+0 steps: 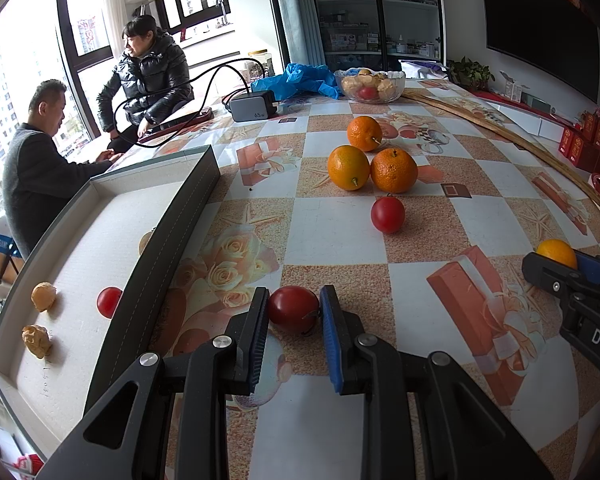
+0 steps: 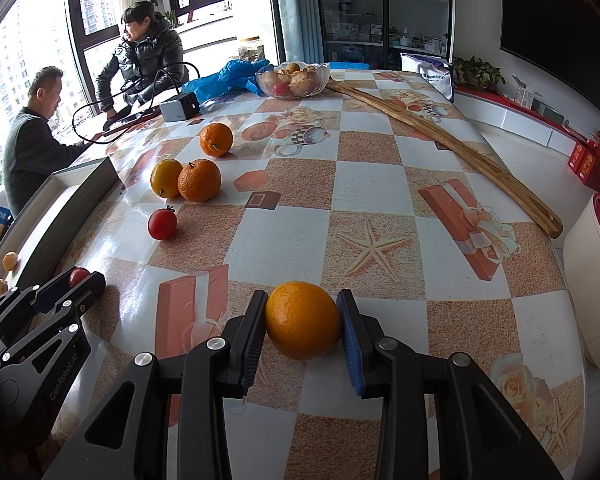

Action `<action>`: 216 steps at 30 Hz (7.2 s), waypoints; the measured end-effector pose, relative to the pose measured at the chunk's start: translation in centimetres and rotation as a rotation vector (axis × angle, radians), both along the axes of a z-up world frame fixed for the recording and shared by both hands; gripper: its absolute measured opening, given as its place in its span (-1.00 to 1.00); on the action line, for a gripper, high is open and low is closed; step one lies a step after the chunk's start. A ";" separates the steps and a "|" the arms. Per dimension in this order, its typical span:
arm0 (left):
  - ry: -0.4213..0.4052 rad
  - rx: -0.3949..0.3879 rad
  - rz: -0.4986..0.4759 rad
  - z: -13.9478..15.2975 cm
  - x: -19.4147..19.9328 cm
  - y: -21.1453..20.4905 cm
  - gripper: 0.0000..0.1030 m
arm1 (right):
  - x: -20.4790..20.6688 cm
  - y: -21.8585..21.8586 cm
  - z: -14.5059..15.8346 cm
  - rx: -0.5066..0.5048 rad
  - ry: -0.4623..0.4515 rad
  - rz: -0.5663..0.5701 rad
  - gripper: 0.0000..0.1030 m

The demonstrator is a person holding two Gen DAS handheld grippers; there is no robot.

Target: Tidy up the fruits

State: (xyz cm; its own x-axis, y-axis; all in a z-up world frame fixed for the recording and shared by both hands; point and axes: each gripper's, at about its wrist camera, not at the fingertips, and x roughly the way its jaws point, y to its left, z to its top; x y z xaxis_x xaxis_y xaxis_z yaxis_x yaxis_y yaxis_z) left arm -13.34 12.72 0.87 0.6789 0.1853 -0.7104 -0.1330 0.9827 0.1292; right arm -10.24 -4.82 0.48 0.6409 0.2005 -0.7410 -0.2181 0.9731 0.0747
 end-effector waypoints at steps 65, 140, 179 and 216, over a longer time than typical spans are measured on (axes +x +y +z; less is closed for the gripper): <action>0.006 -0.027 -0.004 0.0 0.0 0.3 -0.47 | 0.0 0.9 0.1 -0.037 0.003 0.030 -0.31; 0.098 -0.128 0.273 2.5 -4.0 21.3 0.54 | 3.0 25.8 5.8 0.029 0.160 0.483 0.93; 0.110 -0.093 -0.006 4.5 -0.6 8.1 0.55 | 1.2 6.3 1.4 -0.048 0.116 0.191 -0.47; 0.106 -0.051 -0.223 0.5 -4.2 4.6 0.56 | 0.7 6.9 0.9 -0.103 0.175 0.197 -0.33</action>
